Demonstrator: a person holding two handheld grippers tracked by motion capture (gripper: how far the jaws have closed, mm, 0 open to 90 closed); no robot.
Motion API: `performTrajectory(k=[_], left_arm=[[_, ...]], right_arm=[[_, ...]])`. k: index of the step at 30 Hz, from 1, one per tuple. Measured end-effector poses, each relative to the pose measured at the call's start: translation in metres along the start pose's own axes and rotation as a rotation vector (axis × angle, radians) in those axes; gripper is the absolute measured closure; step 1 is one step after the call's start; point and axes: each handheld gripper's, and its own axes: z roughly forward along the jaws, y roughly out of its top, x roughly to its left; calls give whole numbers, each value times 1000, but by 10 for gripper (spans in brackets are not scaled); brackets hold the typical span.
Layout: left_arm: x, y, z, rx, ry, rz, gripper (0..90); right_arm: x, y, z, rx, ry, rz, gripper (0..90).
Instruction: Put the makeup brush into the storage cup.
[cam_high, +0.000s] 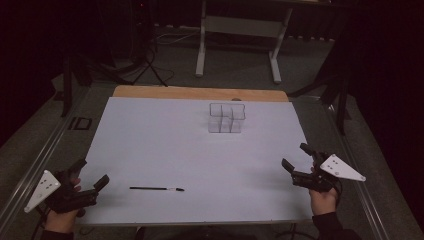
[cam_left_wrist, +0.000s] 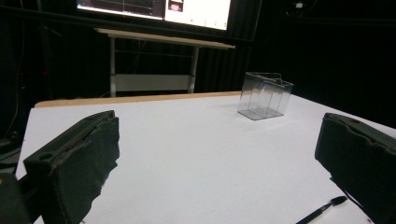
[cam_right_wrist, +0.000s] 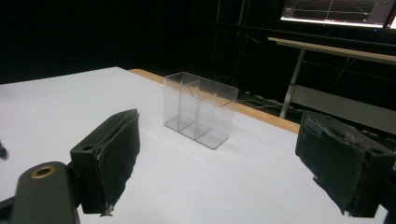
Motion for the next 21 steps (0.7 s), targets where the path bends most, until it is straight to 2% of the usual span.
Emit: performTrajectory(k=[10,13,19,21], left_arm=[[2,-2,2,11,12,-23,4],[2,3,2,10,15,-22,4],[0,6,3,72,-5,-31,4],[-1,10,2,74,-21,-38,4]], right_arm=[[1,-2,1,6,5,-4,136],[-1,-3,2,12,7,-4,137],[-1,-3,1,0,11,2,136],[0,-2,1,2,12,-3,136]])
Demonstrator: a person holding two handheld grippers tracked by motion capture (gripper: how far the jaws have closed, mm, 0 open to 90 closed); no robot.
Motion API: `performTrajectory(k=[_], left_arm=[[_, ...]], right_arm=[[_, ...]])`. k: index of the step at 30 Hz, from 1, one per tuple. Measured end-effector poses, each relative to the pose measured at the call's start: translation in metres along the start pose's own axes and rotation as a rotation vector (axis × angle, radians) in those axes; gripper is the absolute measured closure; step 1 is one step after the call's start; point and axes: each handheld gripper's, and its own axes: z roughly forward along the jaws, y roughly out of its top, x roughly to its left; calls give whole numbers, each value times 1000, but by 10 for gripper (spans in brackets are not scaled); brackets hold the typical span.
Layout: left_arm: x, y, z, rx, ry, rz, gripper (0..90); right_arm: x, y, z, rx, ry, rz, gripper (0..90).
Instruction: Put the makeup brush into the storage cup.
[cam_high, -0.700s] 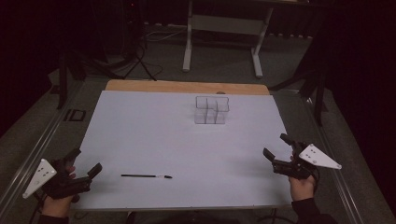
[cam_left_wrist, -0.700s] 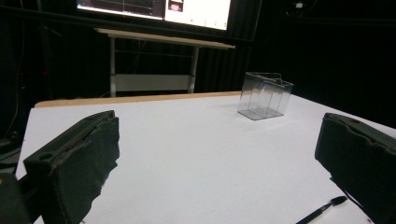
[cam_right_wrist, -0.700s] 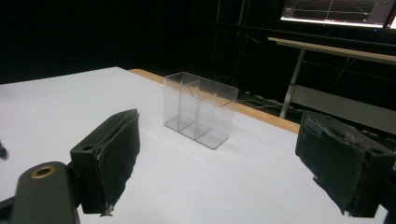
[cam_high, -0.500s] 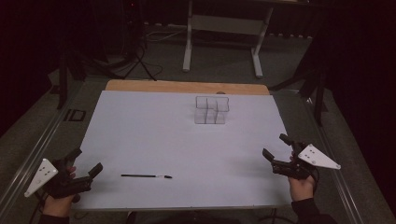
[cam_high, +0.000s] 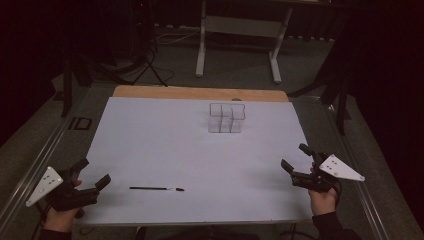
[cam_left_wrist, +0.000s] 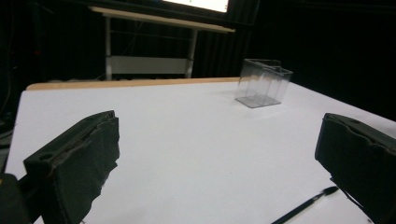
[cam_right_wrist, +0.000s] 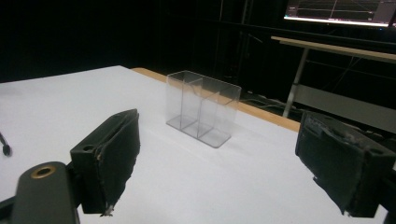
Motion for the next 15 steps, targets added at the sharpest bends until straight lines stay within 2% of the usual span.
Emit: performTrajectory(k=[2,6,9,15], left_arm=[[-2,4,0,7,-1,1,4],[-4,13,1,69,-31,-19,4],[-2,20,0,87,-65,-32,4],[0,35,-3,122,-87,-15,3]], right_arm=[[1,1,0,-2,2,-7,137],[4,4,0,-8,3,-18,136],[5,4,2,-4,4,-26,136],[6,4,2,-2,6,-25,137]])
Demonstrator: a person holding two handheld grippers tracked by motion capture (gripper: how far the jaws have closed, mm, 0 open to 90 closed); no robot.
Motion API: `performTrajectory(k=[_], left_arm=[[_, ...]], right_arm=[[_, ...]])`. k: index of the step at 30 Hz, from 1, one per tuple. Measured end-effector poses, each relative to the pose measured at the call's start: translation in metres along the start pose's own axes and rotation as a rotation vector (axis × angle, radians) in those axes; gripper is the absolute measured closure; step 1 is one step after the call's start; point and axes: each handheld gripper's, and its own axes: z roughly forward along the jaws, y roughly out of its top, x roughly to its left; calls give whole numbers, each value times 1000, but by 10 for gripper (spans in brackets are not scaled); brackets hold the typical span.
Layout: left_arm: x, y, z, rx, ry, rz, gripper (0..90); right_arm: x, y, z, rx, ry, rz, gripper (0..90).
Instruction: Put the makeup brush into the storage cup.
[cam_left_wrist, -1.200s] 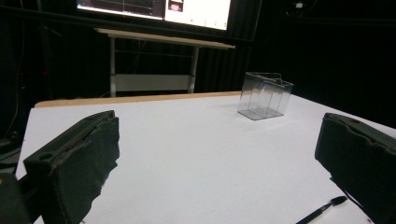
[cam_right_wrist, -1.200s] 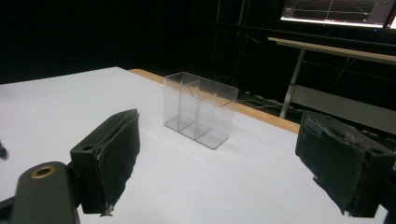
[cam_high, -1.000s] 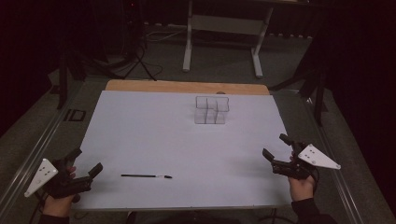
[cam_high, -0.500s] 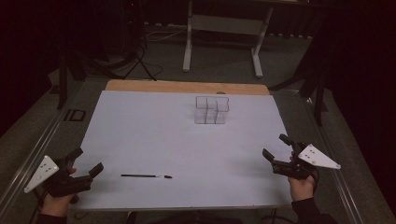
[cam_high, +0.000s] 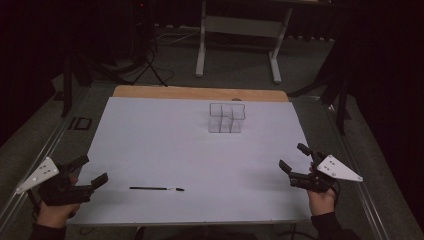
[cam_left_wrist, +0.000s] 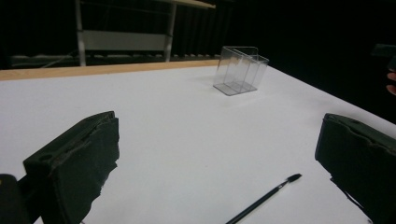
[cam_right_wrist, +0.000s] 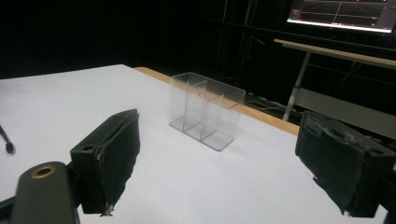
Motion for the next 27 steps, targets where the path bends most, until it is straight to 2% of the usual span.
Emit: performTrajectory(k=[4,13,17,27], left_arm=[[0,9,0,28,-5,20,3],[1,29,6,87,-46,53,2],[1,38,9,106,-46,71,2],[-3,55,24,198,-106,109,2]], right_arm=[[0,0,0,-2,3,5,137],[1,1,1,0,11,4,137],[0,0,2,2,12,4,137],[1,1,2,1,19,5,138]])
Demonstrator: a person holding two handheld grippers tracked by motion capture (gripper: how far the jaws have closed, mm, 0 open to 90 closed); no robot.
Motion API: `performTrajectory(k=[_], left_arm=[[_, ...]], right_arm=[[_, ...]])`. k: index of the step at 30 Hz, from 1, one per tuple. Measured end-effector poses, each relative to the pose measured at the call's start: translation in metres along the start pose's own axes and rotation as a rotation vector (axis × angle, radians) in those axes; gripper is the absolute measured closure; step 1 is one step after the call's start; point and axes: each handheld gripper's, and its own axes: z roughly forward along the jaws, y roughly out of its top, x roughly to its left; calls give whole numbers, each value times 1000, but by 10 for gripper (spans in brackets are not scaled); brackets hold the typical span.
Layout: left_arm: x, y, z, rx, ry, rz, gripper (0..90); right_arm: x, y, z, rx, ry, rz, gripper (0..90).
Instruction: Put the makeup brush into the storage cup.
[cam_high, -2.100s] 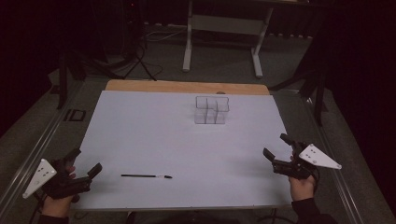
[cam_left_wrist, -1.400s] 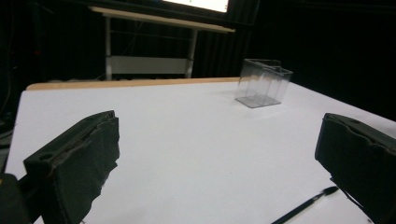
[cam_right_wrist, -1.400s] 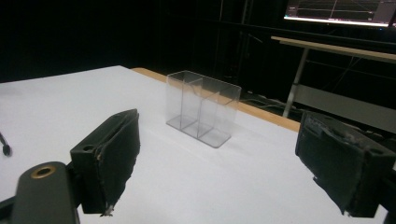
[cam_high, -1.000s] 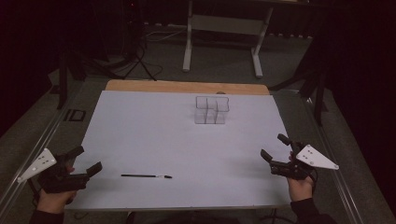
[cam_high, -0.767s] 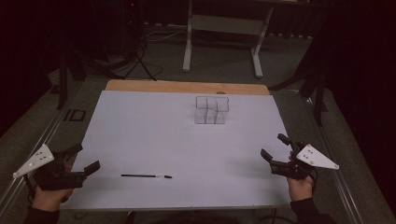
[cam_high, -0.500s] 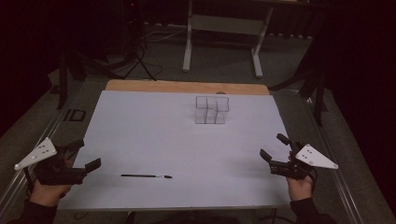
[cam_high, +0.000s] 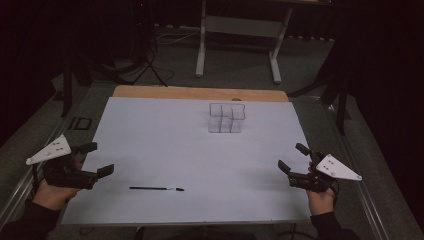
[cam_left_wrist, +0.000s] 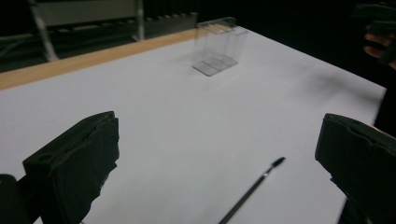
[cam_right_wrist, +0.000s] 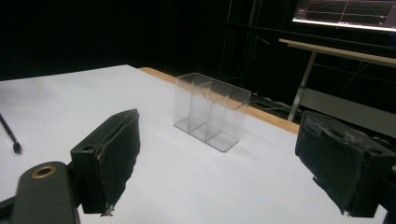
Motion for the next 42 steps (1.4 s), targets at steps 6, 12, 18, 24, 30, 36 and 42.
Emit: performTrajectory(k=[6,12,18,24,30,36,42], left_arm=[[-6,10,11,57,-36,36,2],[-9,19,20,96,-78,63,2],[-12,25,29,120,-96,89,2],[-15,30,34,149,-104,114,2],[-17,34,39,186,-134,140,2],[-22,37,48,263,-151,184,2],[-28,41,57,334,-152,232,3]], right_arm=[[1,0,0,1,4,-4,138],[1,0,1,2,7,-3,138],[1,1,1,3,9,-8,138],[1,1,1,2,10,-8,138],[1,1,1,4,11,-7,138],[1,0,1,5,11,-4,139],[1,0,2,5,12,-4,138]])
